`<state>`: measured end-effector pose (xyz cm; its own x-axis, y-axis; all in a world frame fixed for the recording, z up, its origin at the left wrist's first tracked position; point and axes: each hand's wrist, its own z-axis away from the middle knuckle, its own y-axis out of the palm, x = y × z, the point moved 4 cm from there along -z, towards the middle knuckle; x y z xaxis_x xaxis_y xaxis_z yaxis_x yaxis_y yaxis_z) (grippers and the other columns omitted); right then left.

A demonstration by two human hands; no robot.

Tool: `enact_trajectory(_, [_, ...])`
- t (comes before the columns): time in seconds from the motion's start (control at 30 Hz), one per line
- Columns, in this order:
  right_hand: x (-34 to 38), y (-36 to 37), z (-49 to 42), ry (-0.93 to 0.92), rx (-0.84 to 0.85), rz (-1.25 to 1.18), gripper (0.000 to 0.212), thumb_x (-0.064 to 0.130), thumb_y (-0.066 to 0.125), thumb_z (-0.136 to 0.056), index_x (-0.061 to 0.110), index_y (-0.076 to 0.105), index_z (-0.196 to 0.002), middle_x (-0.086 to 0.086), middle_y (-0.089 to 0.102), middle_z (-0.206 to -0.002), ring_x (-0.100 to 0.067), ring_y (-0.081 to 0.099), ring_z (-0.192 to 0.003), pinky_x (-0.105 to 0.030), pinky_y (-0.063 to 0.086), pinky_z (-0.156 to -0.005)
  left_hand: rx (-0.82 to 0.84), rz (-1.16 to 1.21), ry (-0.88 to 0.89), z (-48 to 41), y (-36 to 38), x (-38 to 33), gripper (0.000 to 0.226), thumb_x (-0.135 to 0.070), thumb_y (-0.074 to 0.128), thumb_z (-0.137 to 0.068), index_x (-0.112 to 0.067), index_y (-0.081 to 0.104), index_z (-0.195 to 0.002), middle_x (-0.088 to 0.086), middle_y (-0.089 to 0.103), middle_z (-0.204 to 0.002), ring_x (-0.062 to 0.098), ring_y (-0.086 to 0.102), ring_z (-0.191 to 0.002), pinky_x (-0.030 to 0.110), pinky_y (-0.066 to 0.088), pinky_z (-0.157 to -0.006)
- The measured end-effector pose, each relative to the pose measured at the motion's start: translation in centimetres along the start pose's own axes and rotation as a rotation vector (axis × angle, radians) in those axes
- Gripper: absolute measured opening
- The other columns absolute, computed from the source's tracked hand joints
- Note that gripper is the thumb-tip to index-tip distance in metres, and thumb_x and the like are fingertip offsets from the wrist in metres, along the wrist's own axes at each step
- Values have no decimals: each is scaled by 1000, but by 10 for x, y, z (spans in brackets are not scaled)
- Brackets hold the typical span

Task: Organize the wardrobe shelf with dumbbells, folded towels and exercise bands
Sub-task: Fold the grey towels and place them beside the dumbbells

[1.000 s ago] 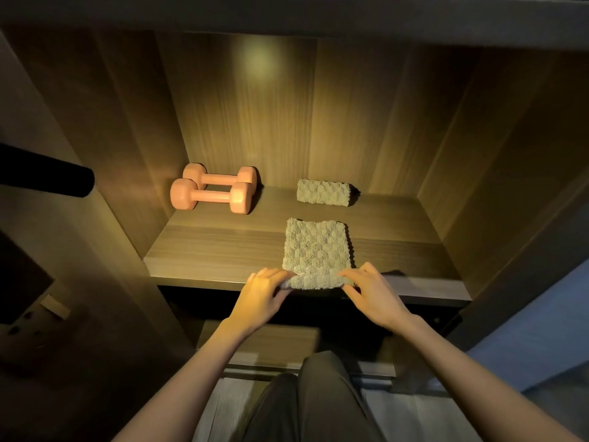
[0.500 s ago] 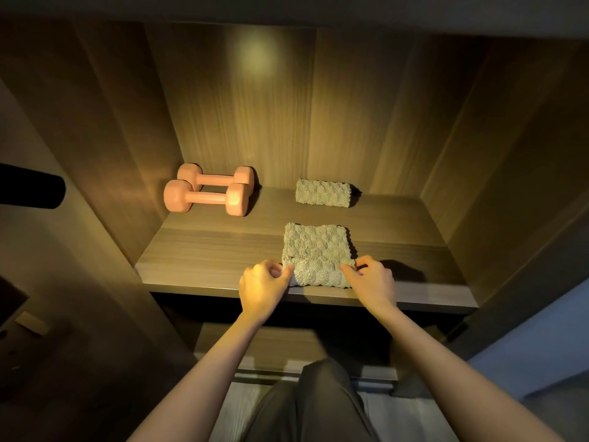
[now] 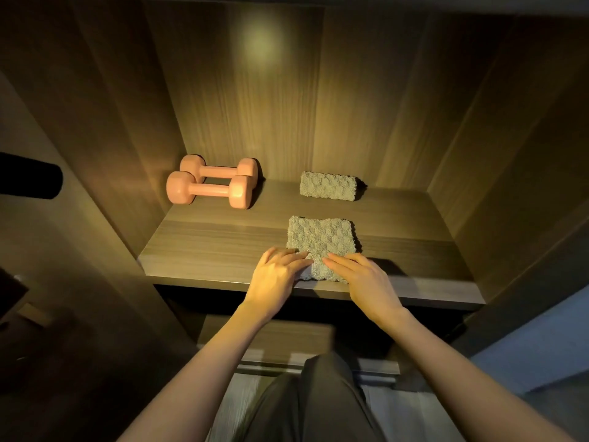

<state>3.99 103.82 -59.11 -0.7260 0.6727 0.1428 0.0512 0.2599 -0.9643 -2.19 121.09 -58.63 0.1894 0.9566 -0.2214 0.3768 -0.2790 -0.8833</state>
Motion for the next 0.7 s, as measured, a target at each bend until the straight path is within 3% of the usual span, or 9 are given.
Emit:
enact_trajectory(0.1, [-7,-1,7,74,49,-147,64,13,49,-89,39,34,-146,23,37,-148,-1,27,-134,-24,33,-106,78,58,-40,11,4,1,42,-27,50,-94,-26,51,-136,-11,49,-141,10,37,-136,40,8,-120])
enact_trajectory(0.2, [-8,-4,12,98,78,-197,59,31,53,-88,42,35,-144,24,40,-144,1,26,-132,-25,39,-99,94,90,-15,19,3,-2,51,-33,60,-87,-25,48,-136,-9,51,-136,9,40,-133,40,9,-120])
enact_trajectory(0.33, [-9,-10,20,88,135,-187,61,46,64,-84,43,39,-140,19,47,-132,-3,39,-117,-24,43,-92,77,98,22,23,-1,-1,50,-16,68,-83,-24,53,-130,-8,56,-128,10,48,-123,34,18,-117])
enact_trajectory(0.4, [-13,-12,24,132,141,-206,51,36,65,-87,43,46,-134,14,49,-114,-5,50,-95,-24,50,-82,73,130,29,25,-5,0,40,-11,65,-84,-20,58,-123,-4,62,-118,15,55,-113,34,32,-109])
enact_trajectory(0.47, [-18,-14,25,201,132,-254,38,30,61,-91,39,54,-128,10,44,-96,-6,52,-76,-23,48,-67,115,243,-41,26,-10,2,29,-16,62,-88,-16,59,-117,-1,65,-108,21,60,-102,35,46,-89])
enact_trajectory(0.53, [-21,-17,23,245,151,-303,31,34,57,-94,35,55,-125,12,42,-92,-7,52,-77,-20,40,-63,174,377,-178,24,-13,5,26,-24,61,-91,-14,59,-115,1,66,-97,22,62,-91,32,46,-74])
enact_trajectory(0.63, [-24,-22,16,306,164,-469,35,38,54,-95,29,53,-129,11,56,-105,-11,55,-98,-30,45,-79,175,582,-436,17,-13,10,19,-32,62,-91,-14,61,-97,-1,59,-74,13,52,-66,26,36,-63])
enact_trajectory(0.7, [-25,-22,12,372,131,-574,37,39,55,-94,26,53,-129,13,59,-89,-7,56,-83,-30,47,-76,149,680,-602,13,-10,13,29,-34,62,-91,-14,51,-72,-2,48,-64,12,40,-60,31,31,-60])
